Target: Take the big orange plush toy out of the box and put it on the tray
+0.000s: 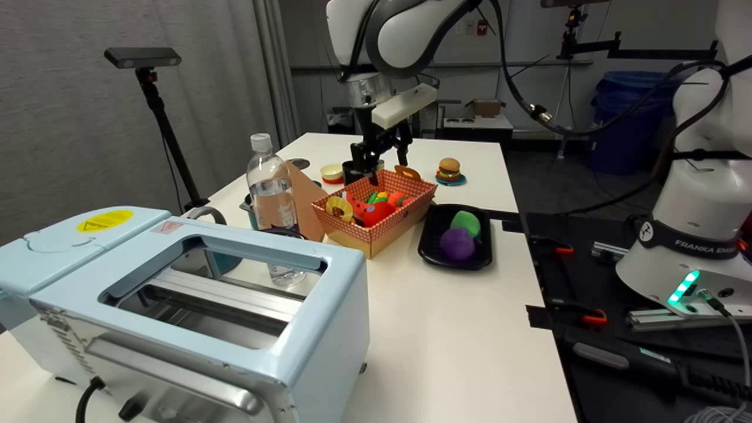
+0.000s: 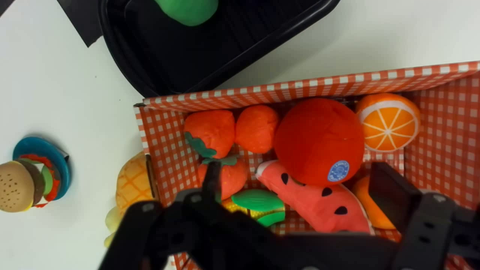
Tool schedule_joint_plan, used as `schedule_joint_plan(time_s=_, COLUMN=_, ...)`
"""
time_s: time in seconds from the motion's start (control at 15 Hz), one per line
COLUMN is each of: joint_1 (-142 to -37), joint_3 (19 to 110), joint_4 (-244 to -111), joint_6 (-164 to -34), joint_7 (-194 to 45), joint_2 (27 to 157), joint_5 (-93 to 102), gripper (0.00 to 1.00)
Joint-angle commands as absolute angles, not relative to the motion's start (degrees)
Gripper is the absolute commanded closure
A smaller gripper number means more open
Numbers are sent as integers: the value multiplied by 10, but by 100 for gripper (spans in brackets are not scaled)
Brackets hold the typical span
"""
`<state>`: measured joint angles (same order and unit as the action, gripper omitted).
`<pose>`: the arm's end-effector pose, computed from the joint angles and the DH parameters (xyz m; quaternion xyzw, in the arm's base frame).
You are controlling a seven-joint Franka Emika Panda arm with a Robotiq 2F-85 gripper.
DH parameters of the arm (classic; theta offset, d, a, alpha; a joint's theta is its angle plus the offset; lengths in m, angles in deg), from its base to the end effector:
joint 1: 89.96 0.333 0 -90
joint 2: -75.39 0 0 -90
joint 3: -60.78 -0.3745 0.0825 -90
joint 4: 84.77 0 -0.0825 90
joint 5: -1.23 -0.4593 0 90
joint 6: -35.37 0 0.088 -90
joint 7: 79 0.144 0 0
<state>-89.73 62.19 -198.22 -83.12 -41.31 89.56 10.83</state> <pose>0.6502 -0.0272 0.3058 0.9517 -0.2873 -0.0525 0.0943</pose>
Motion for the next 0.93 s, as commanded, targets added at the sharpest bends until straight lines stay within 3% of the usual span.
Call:
schedule_joint_plan(time_s=0.0, joint_1=-880, joint_3=638, joint_4=-1982, joint_6=-848, joint_7=-396, joint_2=922, joint_5=134, gripper=0)
schedule_joint_plan(time_s=0.87, joint_1=-808, joint_3=628, joint_4=-2012, joint_6=-877, joint_7=-398, joint_2=986, joint_5=135, gripper=0)
